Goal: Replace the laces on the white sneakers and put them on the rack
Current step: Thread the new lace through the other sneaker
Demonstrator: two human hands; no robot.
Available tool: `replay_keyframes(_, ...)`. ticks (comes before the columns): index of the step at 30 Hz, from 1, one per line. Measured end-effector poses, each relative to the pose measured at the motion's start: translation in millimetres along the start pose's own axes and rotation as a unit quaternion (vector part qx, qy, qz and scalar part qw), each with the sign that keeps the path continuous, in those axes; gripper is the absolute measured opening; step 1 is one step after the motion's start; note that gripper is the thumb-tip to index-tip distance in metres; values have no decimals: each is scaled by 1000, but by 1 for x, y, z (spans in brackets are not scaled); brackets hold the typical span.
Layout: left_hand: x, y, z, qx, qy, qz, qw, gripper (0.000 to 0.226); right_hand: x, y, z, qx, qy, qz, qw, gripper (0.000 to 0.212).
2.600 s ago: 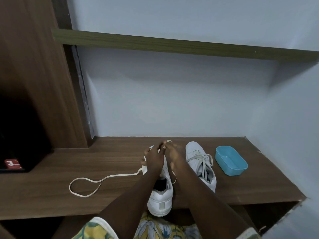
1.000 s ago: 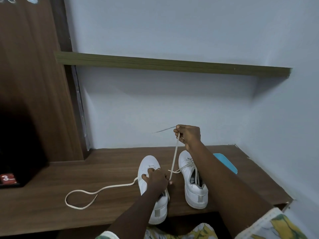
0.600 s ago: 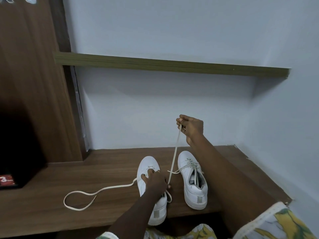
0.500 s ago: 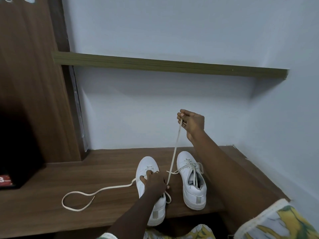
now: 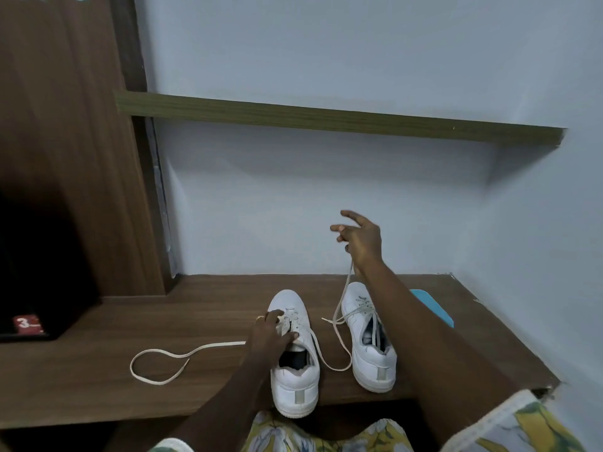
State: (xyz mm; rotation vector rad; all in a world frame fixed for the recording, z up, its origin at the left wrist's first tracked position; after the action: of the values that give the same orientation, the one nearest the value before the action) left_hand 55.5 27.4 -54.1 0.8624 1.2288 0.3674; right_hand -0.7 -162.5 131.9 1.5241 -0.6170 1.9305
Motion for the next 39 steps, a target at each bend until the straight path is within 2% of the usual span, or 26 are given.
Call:
replay_keyframes(4,6,-2,-2,13,17,35,999,33,-43,-15,-19,17,-32,-44,998,31)
replay_keyframes(6,8,-2,-2,-2,41,18,999,27,-65,-24,-31,33,-51,-65,996,31)
replay_keyframes(8,14,-1,-2,-17,72,-31,997,34,-87,-33,-44,62,-67,-87,992,26)
replay_keyframes(10,20,-2,-2,-18,87,-108,990,37,-110,-41,-57,94,-73,-155,981,14)
replay_keyframes(13,27,-3,-6,-18,100,-207,973,40,-134,-55,-70,143,-52,-225,962,14)
replay_keyframes(17,39,-6,-8,-26,118,-253,960,41,-153,-79,-82,223,-13,-376,899,21)
replay_keyframes(19,43,-10,-6,-22,119,-270,955,39,-156,-84,-83,229,0,-430,873,24)
replay_keyframes(24,51,-17,0,-15,120,-290,949,33,-147,-94,-86,220,42,-512,829,29)
replay_keyframes(27,52,-18,0,-19,115,-299,947,35,-147,-98,-86,224,60,-532,814,28)
replay_keyframes(29,50,-18,-2,-15,118,-314,942,37,-147,-99,-86,227,61,-537,810,28)
replay_keyframes(33,55,-22,-3,-17,175,-382,907,53,-144,-98,-89,206,70,-531,819,27)
replay_keyframes(37,54,-26,4,8,172,-409,896,21,-141,-91,-92,178,64,-495,848,22)
replay_keyframes(39,50,-24,5,2,179,-420,890,18,-142,-90,-91,183,65,-485,853,18)
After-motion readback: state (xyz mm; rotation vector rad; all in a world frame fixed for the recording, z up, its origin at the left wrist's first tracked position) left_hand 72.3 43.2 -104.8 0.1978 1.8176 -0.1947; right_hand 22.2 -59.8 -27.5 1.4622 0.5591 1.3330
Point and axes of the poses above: each hand's wrist, its own z-axis towards the middle knuckle, its own y-axis out of the back of the hand, x = y × z, the point moved 8 cm from there along z, towards the middle knuckle, and after that the axes turned 2 degrees about y, right-handed, at the moved point
